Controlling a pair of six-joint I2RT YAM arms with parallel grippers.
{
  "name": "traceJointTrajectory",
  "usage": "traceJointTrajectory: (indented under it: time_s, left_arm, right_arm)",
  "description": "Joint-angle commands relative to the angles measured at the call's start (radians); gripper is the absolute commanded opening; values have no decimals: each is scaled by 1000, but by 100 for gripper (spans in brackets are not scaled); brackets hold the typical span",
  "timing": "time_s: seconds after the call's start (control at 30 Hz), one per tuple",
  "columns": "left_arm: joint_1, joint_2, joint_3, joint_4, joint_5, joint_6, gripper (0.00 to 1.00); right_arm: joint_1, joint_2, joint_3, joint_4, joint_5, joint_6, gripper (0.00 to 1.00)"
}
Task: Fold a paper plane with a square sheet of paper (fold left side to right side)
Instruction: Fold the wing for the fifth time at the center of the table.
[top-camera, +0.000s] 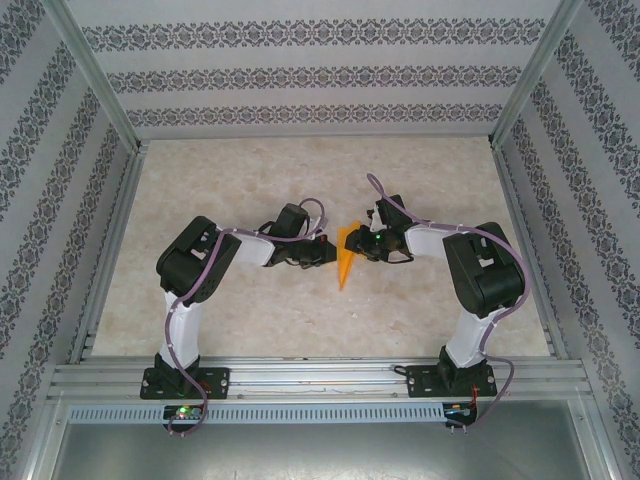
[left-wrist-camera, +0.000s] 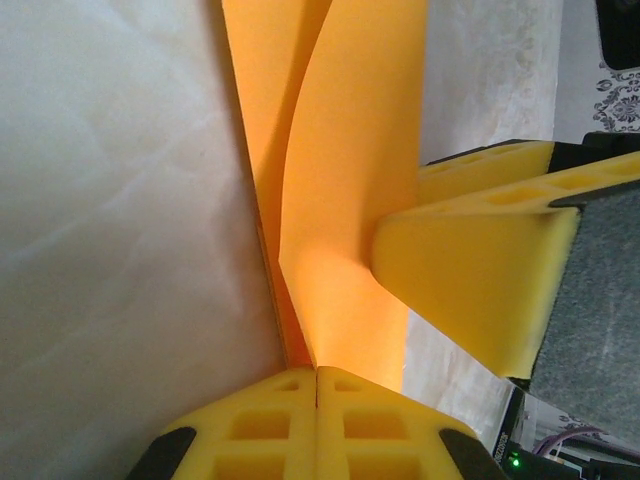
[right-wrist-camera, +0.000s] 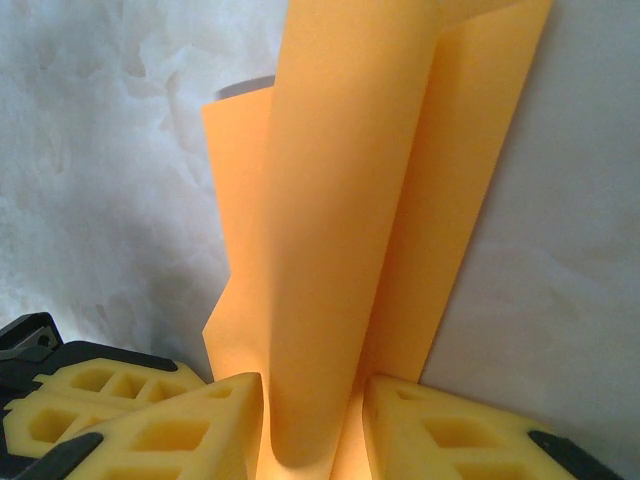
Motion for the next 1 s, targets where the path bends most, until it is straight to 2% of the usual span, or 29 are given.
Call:
traceJointTrajectory:
  time_s: [0.0,0.53,0.97]
  left_arm:
    - [27,15,19,-71,-34,42,3]
    - [12,54,70,-147,-53,75,3]
    - [-3,67,89,-167,-62,77,2]
  right_arm:
    - [18,60,-20,-90,25,-22,36]
    - [5,9,-34,-57,12,-2,33]
    - [-4,-25,-57,-29,15,8,36]
